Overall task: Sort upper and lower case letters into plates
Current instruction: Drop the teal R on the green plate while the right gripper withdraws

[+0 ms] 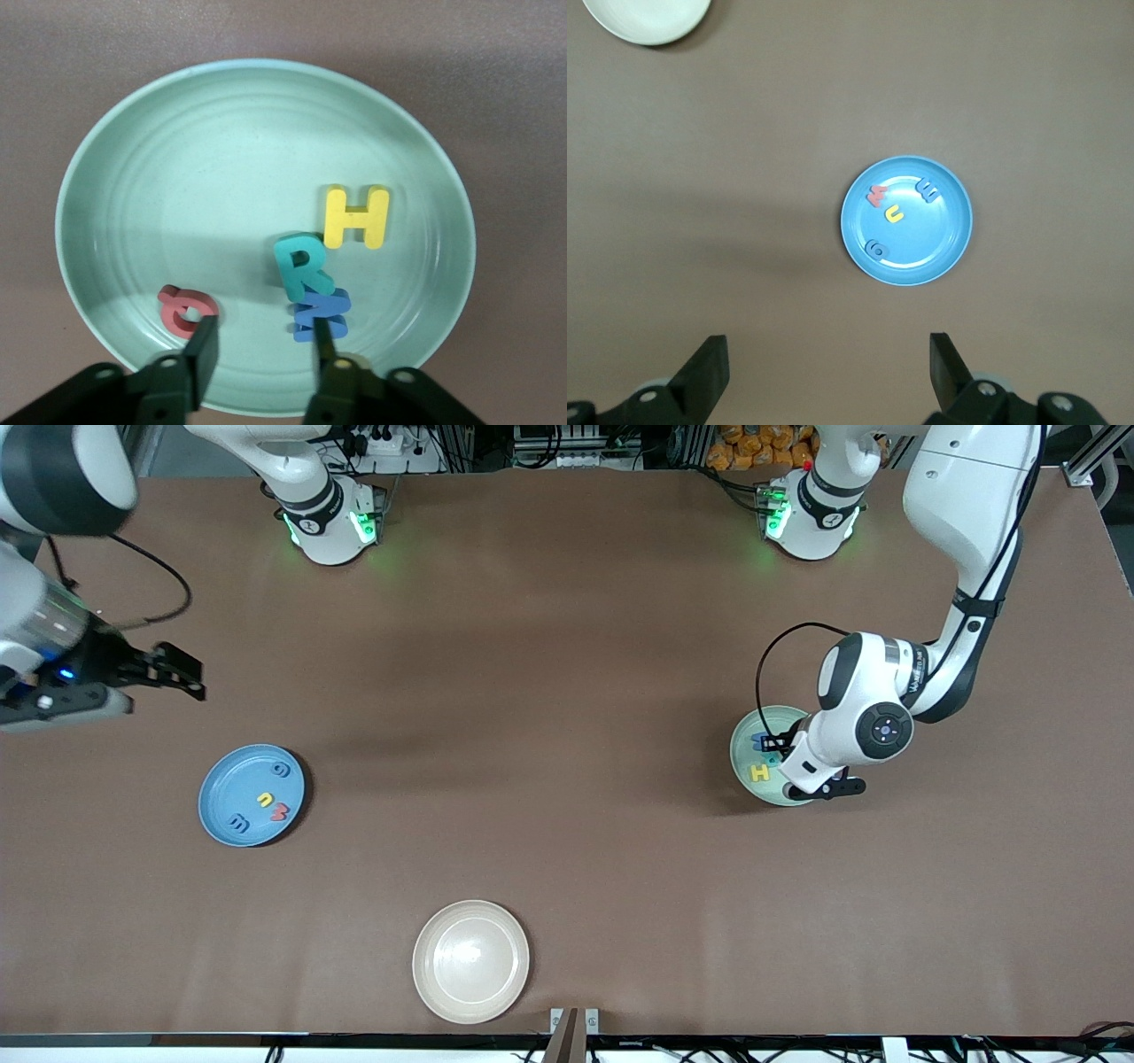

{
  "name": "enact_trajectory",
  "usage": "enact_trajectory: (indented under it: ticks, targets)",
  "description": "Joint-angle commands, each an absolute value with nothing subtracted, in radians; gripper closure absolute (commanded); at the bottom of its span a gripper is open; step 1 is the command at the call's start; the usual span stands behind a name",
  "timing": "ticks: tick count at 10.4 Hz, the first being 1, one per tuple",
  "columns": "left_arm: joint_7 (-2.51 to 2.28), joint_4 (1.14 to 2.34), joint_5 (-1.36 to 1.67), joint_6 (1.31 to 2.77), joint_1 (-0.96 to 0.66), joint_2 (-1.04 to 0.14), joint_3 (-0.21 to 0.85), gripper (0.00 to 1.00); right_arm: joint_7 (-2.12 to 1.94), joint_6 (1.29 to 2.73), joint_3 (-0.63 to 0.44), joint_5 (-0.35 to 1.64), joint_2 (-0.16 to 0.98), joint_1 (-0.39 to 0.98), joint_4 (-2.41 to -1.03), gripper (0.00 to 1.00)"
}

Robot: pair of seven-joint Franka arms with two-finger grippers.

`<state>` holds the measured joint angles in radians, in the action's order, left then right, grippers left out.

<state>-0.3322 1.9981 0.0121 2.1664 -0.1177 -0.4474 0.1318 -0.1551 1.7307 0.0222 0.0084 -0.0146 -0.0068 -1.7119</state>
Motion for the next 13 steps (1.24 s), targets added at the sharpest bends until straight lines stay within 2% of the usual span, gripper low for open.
enact_trajectory:
  ticks: [1,3,5,9,11,13]
  targets:
    - [-0.333,2.028,-0.014,2.181,-0.118,-0.397,0.141,0.0,-0.16,1.604,-0.003,0.015,0.001,-0.008,-1.562,0.0]
    - [-0.327,2.005,-0.037,2.18,-0.123,-0.358,0.141,0.0,-0.17,1.566,-0.005,0.014,0.002,-0.008,-1.51,0.0]
    - [-0.319,1.913,-0.078,2.139,-0.12,-0.339,0.141,0.0,-0.158,1.565,-0.006,0.015,-0.002,-0.012,-1.508,0.0]
    - [-0.184,1.581,-0.092,1.857,-0.11,-0.313,0.132,0.0,-0.1,1.546,-0.006,0.014,-0.006,-0.015,-1.508,0.0]
    - [-0.184,1.482,-0.091,1.778,-0.107,-0.284,0.129,0.0,-0.1,1.531,-0.008,0.015,-0.006,-0.017,-1.509,0.0]
    - [-0.184,1.444,-0.084,1.697,-0.077,-0.252,0.133,0.0,-0.106,1.529,-0.015,0.015,-0.008,-0.026,-1.508,0.0]
